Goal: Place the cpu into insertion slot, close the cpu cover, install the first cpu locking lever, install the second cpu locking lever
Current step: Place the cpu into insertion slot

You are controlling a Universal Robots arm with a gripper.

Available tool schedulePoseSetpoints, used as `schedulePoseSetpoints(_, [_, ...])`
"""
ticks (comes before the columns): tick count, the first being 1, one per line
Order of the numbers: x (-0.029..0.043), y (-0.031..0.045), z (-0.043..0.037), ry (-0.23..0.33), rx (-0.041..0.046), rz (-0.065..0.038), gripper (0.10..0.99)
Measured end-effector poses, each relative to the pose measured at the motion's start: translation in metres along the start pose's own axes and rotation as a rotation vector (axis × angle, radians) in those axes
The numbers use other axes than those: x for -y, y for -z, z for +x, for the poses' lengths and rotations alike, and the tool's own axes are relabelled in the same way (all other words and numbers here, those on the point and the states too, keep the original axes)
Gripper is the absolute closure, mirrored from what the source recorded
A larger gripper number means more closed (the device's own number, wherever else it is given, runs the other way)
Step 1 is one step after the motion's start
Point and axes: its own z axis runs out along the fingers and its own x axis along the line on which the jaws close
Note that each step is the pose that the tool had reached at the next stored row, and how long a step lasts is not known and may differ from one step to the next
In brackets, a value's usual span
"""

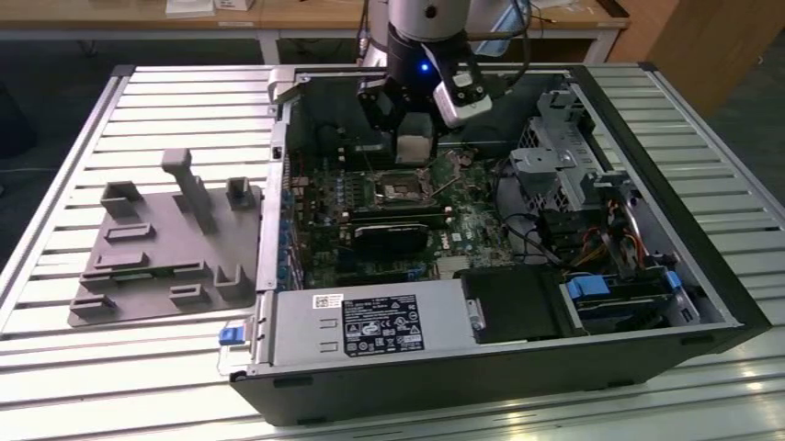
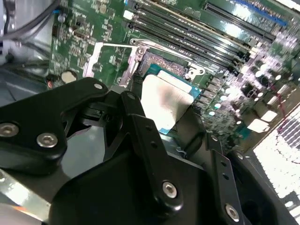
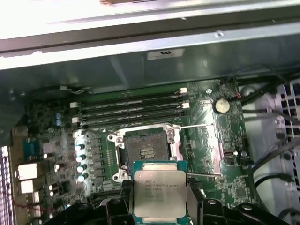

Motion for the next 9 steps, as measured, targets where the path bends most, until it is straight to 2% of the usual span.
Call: schedulePoseSetpoints(9, [0.0008,-0.0092,0.0002,-0.164,0.0146,0.003,0.549])
